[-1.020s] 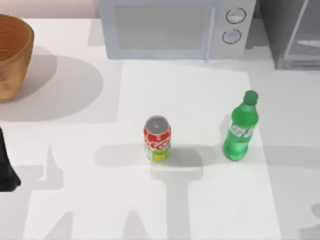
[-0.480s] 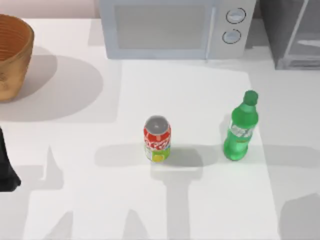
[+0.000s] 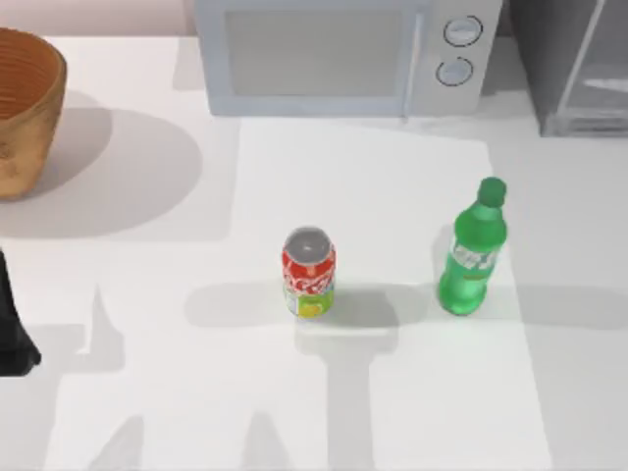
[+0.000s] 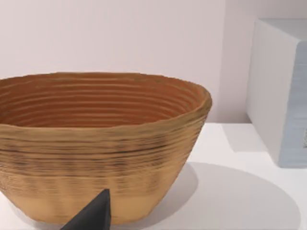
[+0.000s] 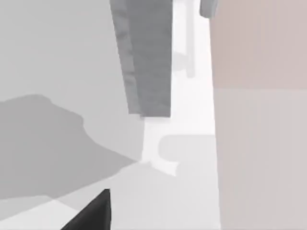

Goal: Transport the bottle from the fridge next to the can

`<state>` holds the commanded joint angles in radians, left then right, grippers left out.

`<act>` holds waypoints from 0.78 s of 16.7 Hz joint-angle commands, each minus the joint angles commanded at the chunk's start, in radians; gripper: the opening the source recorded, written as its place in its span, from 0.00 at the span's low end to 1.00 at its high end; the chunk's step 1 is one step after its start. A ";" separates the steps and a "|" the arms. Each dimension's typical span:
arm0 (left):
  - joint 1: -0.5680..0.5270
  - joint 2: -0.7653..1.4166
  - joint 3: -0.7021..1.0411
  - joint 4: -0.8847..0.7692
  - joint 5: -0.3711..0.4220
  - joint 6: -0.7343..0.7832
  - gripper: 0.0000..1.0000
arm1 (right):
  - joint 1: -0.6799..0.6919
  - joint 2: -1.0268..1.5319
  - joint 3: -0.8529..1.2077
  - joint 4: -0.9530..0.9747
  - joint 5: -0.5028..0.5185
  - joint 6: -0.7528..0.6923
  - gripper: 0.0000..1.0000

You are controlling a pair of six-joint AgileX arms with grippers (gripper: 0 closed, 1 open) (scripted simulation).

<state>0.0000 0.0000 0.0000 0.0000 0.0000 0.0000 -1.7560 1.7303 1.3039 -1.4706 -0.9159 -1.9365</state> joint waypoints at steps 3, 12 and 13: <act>0.000 0.000 0.000 0.000 0.000 0.000 1.00 | -0.052 0.077 0.023 -0.001 -0.031 -0.086 1.00; 0.000 0.000 0.000 0.000 0.000 0.000 1.00 | -0.008 0.085 0.021 0.056 -0.027 -0.029 1.00; 0.000 0.000 0.000 0.000 0.000 0.000 1.00 | 0.020 0.087 0.020 0.094 -0.022 0.012 1.00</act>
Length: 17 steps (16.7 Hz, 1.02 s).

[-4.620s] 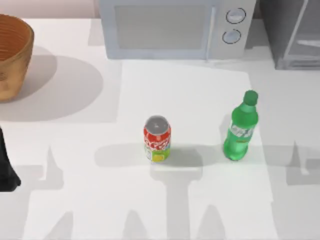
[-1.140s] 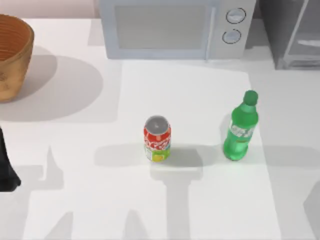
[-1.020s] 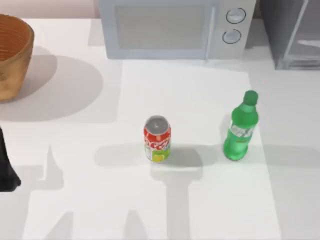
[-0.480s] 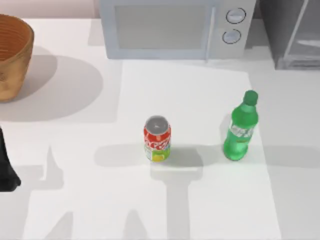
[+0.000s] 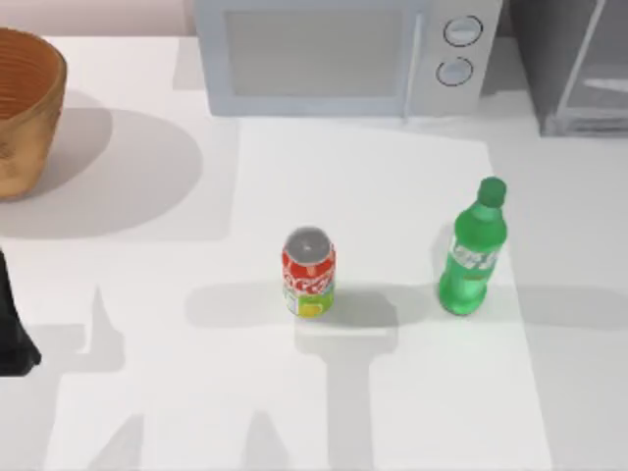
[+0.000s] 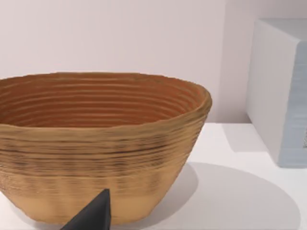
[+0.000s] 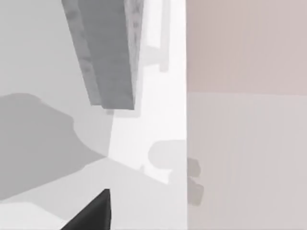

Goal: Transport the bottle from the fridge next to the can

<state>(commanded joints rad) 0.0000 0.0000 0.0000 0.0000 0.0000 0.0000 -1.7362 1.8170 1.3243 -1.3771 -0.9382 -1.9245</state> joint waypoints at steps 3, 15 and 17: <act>0.000 0.000 0.000 0.000 0.000 0.000 1.00 | 0.116 0.006 -0.004 0.158 0.026 0.186 1.00; 0.000 0.000 0.000 0.000 0.000 0.000 1.00 | 0.718 0.016 -0.026 0.978 0.170 1.187 1.00; 0.000 0.000 0.000 0.000 0.000 0.000 1.00 | 0.778 0.014 -0.028 1.052 0.183 1.263 1.00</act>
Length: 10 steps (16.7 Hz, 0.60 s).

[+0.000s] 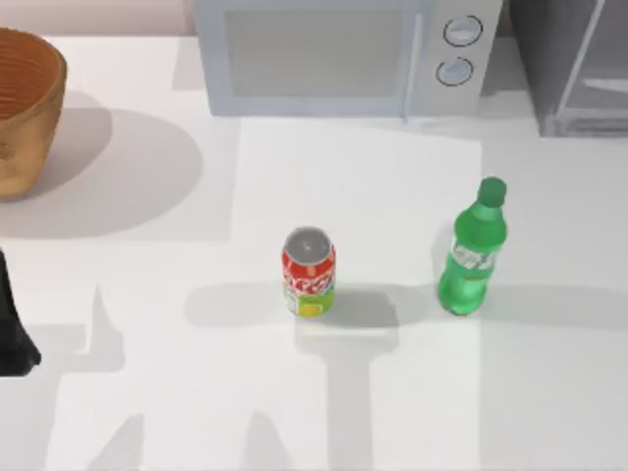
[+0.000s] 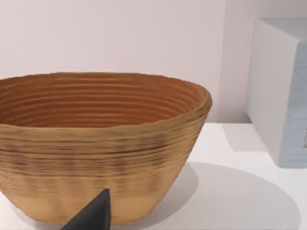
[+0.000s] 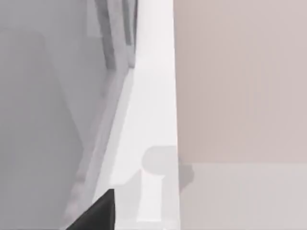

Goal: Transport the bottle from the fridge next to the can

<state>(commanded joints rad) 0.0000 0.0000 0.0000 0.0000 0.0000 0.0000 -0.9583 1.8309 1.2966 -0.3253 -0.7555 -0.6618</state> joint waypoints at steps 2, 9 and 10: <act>0.000 0.000 0.000 0.000 0.000 0.000 1.00 | 0.029 -0.002 -0.001 0.033 0.006 0.034 1.00; 0.000 0.000 0.000 0.000 0.000 0.000 1.00 | 0.053 -0.015 -0.018 0.053 0.036 0.061 1.00; 0.000 0.000 0.000 0.000 0.000 0.000 1.00 | 0.085 -0.021 -0.028 0.066 0.062 0.084 1.00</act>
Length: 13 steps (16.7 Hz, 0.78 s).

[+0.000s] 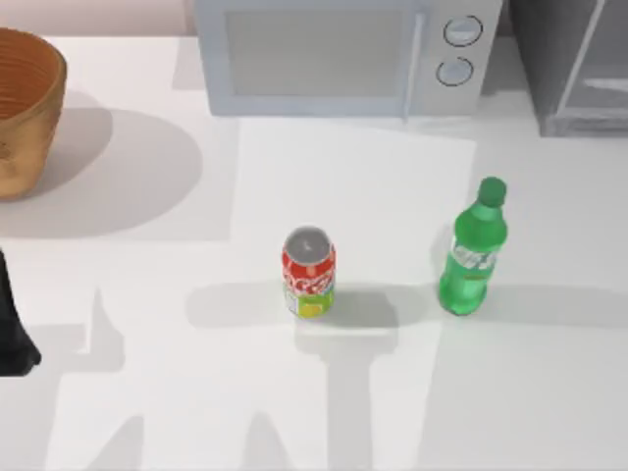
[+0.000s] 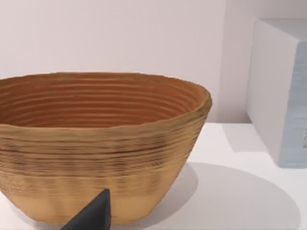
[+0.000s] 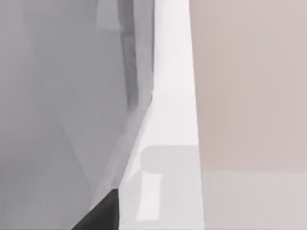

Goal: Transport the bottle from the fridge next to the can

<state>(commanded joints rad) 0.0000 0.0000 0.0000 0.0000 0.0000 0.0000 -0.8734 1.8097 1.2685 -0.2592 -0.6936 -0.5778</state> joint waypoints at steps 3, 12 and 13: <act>0.000 0.000 0.000 0.000 0.000 0.000 1.00 | 0.160 -0.028 -0.047 0.058 0.120 0.106 1.00; 0.000 0.000 0.000 0.000 0.000 0.000 1.00 | 0.781 -0.166 -0.243 0.279 0.602 0.512 1.00; 0.000 0.000 0.000 0.000 0.000 0.000 1.00 | 0.814 -0.178 -0.257 0.295 0.634 0.540 1.00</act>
<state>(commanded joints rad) 0.0000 0.0000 0.0000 0.0000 0.0000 0.0000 -0.0592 1.6321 1.0115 0.0355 -0.0595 -0.0374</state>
